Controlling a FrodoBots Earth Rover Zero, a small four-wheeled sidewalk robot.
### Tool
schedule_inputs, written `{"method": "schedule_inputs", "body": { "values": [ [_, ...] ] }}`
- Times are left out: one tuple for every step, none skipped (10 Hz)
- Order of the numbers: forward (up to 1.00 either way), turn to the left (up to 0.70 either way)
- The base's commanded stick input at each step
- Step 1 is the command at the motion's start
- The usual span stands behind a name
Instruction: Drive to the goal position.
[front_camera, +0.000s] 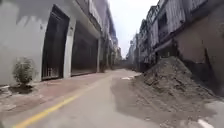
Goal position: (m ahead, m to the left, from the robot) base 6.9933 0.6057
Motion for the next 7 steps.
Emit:
{"method": "schedule_inputs", "body": {
  "values": [
    [1.0,-0.4],
    [1.0,0.0],
    [1.0,0.0],
    [1.0,0.0],
    [1.0,0.0],
    [1.0,0.0],
    [1.0,0.0]
  ]
}}
